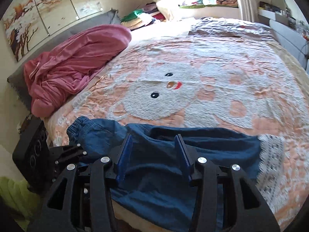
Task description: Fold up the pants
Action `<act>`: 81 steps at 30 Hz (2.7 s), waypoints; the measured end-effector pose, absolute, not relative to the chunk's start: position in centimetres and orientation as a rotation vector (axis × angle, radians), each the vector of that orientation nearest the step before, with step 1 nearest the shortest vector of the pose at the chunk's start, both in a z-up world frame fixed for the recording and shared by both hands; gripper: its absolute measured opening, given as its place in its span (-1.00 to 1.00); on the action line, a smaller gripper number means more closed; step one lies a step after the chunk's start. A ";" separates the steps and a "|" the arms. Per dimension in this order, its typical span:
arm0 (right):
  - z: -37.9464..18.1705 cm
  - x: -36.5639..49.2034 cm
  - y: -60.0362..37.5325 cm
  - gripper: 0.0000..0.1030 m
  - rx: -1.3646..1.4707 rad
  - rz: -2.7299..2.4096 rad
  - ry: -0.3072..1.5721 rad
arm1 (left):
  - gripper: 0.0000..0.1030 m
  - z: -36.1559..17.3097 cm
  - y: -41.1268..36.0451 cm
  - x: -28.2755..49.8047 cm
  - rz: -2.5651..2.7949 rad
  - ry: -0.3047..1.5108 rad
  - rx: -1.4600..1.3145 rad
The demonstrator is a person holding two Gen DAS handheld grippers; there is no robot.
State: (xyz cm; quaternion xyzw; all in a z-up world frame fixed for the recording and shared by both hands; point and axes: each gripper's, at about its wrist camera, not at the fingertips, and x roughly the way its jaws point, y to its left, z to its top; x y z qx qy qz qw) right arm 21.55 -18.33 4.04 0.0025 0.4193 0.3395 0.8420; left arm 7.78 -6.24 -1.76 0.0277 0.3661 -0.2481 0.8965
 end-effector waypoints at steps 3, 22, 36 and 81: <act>2.3 24.2 -15.5 -0.15 0.023 0.761 0.996 | -0.38 -2.8 -6.5 8.0 -0.480 0.778 0.088; -2.3 31.0 -11.3 -0.92 0.074 0.719 1.106 | -0.40 -5.5 -6.9 8.5 -0.492 0.831 0.091; 0.6 32.5 -17.2 -0.22 0.162 0.693 0.998 | -0.10 -3.9 -5.7 8.3 -0.539 0.786 0.022; -3.0 26.1 -36.5 -0.70 0.258 0.446 0.888 | -0.91 -4.7 -3.8 26.6 -0.470 0.995 -0.216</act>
